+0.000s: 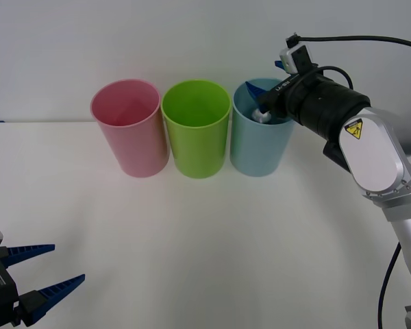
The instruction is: Put cans in the blue bin and PET bottles in the pink bin and trash in the green bin.
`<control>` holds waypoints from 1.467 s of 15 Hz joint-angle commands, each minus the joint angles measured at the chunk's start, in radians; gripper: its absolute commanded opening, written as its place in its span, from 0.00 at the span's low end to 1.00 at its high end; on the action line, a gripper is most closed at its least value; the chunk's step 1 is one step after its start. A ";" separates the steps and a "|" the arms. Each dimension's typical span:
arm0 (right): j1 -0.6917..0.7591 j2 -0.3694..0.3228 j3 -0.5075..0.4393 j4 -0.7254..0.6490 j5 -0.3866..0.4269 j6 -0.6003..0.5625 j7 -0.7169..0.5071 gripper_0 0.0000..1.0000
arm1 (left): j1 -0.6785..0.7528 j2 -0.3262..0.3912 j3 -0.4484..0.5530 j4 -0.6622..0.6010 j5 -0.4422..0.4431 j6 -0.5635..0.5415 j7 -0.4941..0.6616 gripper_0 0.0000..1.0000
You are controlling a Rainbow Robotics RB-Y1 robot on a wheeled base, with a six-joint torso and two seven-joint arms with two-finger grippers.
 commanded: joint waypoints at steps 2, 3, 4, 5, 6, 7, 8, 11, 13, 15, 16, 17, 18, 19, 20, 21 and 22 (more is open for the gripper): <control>-0.003 -0.002 -0.001 0.000 0.000 0.000 0.002 0.88 | 0.000 0.000 0.000 0.000 0.000 0.000 0.000 1.00; -0.003 0.000 -0.001 0.000 0.000 0.000 0.003 0.90 | 0.000 0.000 0.000 0.000 0.000 0.000 0.000 1.00; -0.003 0.000 -0.001 0.000 0.001 0.000 0.006 0.91 | 0.000 0.000 0.000 0.000 0.000 0.000 0.000 1.00; -0.004 0.000 -0.001 0.000 0.000 0.000 0.006 0.93 | 0.000 0.000 0.000 0.000 0.000 0.000 0.000 1.00; -0.004 -0.002 -0.001 0.000 0.000 0.000 0.006 0.94 | 0.000 0.000 0.000 0.000 0.000 0.000 0.000 1.00; -0.007 -0.002 -0.001 0.000 -0.015 -0.001 0.008 0.95 | 0.000 0.000 0.000 0.000 0.000 0.000 0.000 1.00; -0.015 -0.009 -0.001 -0.006 -0.052 -0.008 0.014 1.00 | 0.000 0.000 0.000 0.000 0.000 0.000 0.000 1.00; -0.012 -0.037 -0.049 -0.130 -0.178 -0.093 0.034 1.00 | 0.000 0.000 0.000 0.000 0.000 0.000 0.000 1.00; 0.034 -0.048 -0.110 -0.232 -0.264 -0.162 0.049 1.00 | 0.000 0.000 0.000 0.000 0.000 0.000 0.000 1.00; 0.146 -0.081 -0.183 -0.370 -0.370 -0.241 0.071 1.00 | 0.000 0.000 0.000 0.000 0.000 0.000 0.000 1.00; 0.203 -0.100 -0.210 -0.423 -0.422 -0.264 0.082 1.00 | 0.000 0.000 0.000 0.000 0.000 0.000 0.000 1.00; 0.267 -0.114 -0.246 -0.477 -0.477 -0.293 0.123 1.00 | 0.000 0.000 0.000 0.000 0.000 0.000 0.000 1.00; 0.329 -0.115 -0.289 -0.512 -0.539 -0.327 0.175 1.00 | 0.000 0.000 0.000 0.000 0.000 0.000 0.000 1.00; 0.375 -0.115 -0.315 -0.531 -0.588 -0.350 0.215 1.00 | 0.000 0.000 0.000 0.000 0.000 0.000 0.000 1.00; 0.441 -0.115 -0.348 -0.540 -0.655 -0.379 0.283 1.00 | 0.000 0.000 0.000 0.000 0.000 0.000 0.000 1.00; 0.494 -0.115 -0.366 -0.540 -0.709 -0.388 0.353 1.00 | 0.000 0.000 0.000 0.000 0.000 0.000 0.000 1.00; 0.545 -0.115 -0.375 -0.540 -0.747 -0.388 0.419 1.00 | 0.000 0.000 0.000 0.000 0.000 0.000 0.000 1.00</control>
